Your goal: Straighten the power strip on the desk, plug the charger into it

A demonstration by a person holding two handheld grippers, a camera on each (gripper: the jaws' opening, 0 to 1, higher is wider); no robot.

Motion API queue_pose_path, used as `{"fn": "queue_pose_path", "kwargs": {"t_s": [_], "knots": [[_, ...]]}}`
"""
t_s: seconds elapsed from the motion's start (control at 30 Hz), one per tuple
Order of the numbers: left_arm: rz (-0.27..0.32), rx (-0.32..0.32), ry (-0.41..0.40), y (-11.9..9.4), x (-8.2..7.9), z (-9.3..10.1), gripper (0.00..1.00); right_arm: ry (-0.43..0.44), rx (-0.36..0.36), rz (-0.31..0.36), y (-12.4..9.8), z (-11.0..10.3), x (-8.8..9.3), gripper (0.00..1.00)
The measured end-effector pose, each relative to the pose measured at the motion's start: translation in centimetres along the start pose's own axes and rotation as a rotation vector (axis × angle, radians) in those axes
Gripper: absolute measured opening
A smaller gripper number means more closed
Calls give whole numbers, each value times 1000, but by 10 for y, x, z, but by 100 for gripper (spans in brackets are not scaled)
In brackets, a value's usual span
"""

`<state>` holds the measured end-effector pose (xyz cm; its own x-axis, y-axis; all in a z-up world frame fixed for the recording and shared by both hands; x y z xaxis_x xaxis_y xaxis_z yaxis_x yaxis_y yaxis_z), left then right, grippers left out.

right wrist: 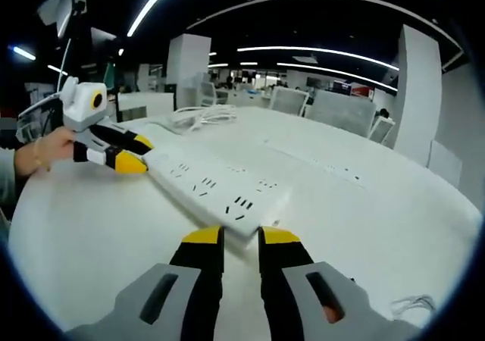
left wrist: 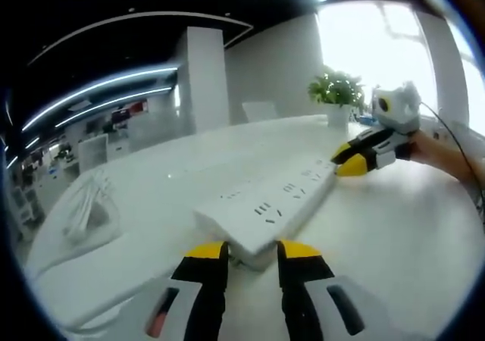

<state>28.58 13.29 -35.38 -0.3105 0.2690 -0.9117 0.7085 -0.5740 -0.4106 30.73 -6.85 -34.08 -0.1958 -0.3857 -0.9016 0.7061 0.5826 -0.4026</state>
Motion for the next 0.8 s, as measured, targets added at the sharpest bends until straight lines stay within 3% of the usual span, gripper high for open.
{"fn": "queue_pose_path", "kwargs": {"t_s": [0.8], "knots": [[-2, 19, 14, -12, 4, 4, 23, -27, 6, -2, -24, -22, 7, 14]]}}
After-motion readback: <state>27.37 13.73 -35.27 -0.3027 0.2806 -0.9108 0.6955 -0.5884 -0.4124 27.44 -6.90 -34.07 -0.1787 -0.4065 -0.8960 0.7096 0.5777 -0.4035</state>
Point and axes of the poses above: the point that each gripper's makers call its tool centre point, and the gripper's own axes: y roughly forward along the fingers, z roughly to its right, x roughly out of its underside, the point moved 2 cm from there along -y, roughly backward along the fingers, and after that the axes turned 2 degrees about x, right-handed, at the moved point
